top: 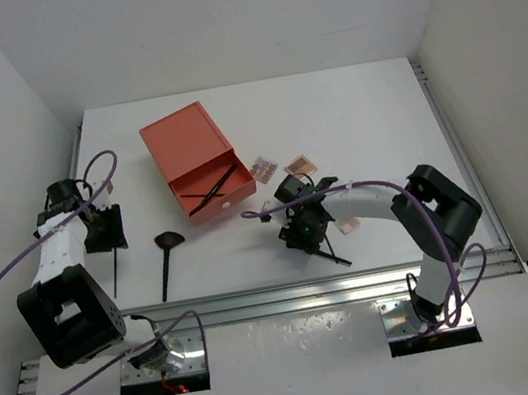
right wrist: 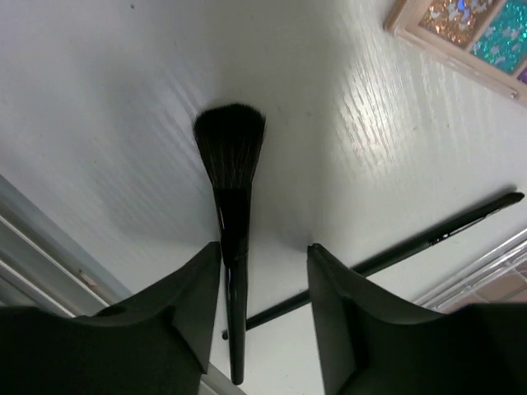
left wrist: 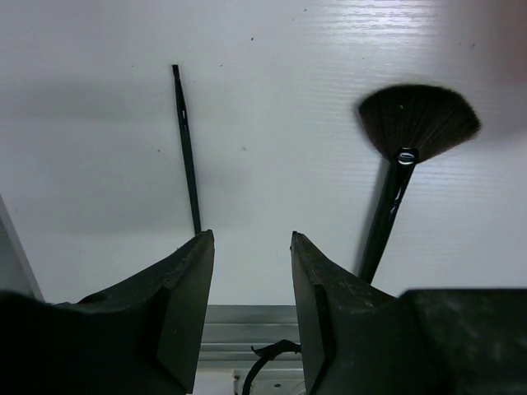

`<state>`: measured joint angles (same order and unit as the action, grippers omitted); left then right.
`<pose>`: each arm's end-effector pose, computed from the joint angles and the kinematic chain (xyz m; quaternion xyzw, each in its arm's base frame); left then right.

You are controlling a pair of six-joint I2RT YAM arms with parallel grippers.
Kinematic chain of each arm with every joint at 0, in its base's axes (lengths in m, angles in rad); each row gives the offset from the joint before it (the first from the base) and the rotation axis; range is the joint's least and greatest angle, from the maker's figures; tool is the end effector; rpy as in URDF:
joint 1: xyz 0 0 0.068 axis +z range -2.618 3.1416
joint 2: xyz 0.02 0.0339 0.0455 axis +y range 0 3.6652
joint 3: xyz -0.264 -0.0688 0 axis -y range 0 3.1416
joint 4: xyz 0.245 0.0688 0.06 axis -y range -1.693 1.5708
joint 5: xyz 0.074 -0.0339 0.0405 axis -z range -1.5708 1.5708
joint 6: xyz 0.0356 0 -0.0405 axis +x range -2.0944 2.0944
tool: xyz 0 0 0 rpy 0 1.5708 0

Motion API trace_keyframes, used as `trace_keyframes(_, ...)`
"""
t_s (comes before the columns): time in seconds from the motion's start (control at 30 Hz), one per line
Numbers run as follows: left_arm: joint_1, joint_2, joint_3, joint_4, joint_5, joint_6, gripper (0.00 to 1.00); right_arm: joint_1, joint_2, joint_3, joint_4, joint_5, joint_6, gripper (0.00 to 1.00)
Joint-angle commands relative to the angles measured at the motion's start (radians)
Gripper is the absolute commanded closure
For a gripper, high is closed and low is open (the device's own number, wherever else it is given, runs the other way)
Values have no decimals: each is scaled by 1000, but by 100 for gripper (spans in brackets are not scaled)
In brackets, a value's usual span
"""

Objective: Organize the makeup

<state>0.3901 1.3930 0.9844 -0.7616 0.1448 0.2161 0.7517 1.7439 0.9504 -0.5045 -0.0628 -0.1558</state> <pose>0.2467 0.0959 0.2305 -0.0706 0.9750 -0.0084 0.2106 0.2246 0.2130 0.1355 -0.4379 0.8882 0.0696 0.1208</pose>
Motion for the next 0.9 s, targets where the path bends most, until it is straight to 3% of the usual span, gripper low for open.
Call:
trace_keyframes(0.0, 13, -11, 40, -4, -13, 14, 52, 12, 20, 37, -3, 41, -10, 57)
trace_keyframes(0.07, 23, -21, 40, -4, -13, 29, 52, 14, 37, 31, 9, 46, -2, 69)
trace_keyframes(0.33, 23, -68, 30, -4, -13, 40, 52, 32, 65, 79, -25, 31, -16, 99)
trace_keyframes(0.73, 41, 6, 122, -62, 7, 40, 52, 55, -129, 347, -153, 96, -91, 100)
trace_keyframes(0.87, 76, 93, 140, -42, -22, 20, 50, 57, -222, 399, -77, 101, -212, 100)
